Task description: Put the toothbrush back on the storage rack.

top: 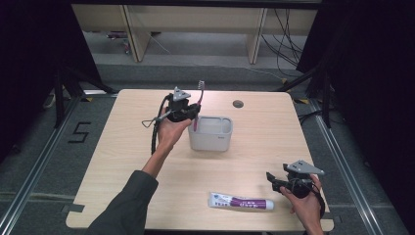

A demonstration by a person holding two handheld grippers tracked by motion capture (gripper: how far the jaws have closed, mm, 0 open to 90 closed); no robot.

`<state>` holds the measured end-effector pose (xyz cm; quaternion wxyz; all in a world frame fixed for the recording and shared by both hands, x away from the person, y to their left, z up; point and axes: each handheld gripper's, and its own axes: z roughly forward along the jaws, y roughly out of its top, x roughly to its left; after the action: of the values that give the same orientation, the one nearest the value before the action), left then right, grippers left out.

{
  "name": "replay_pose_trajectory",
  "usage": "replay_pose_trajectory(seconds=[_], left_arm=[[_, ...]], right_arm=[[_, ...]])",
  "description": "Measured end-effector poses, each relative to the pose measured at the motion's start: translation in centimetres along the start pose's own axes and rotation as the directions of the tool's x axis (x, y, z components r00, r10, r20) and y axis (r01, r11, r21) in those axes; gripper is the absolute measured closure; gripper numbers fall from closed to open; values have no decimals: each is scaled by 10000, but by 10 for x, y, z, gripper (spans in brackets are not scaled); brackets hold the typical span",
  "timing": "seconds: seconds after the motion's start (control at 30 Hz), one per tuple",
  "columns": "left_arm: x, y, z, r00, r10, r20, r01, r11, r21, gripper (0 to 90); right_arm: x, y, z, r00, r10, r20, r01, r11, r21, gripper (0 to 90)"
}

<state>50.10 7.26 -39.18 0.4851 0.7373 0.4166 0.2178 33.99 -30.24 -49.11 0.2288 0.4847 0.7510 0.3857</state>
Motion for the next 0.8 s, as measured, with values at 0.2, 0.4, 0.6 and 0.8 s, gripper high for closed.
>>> replay_pose_trajectory(seconds=[0.2,0.4,0.6,0.8], left_arm=[[0,-10,3,9996,173,-232,-166,9995,275,815],[3,-17,6,9990,319,-309,-303,9982,520,815],[5,-22,9,9986,331,-416,-301,9971,701,813],[1,-22,10,9985,473,-266,-448,9952,876,811]], right_arm=[[-1,0,0,9997,-219,-98,219,9997,44,263],[-1,0,0,9996,-246,-105,247,9997,40,264],[-2,0,0,9996,-258,-72,258,9997,-7,264],[-1,0,1,9998,-178,-83,177,9998,-17,263]])
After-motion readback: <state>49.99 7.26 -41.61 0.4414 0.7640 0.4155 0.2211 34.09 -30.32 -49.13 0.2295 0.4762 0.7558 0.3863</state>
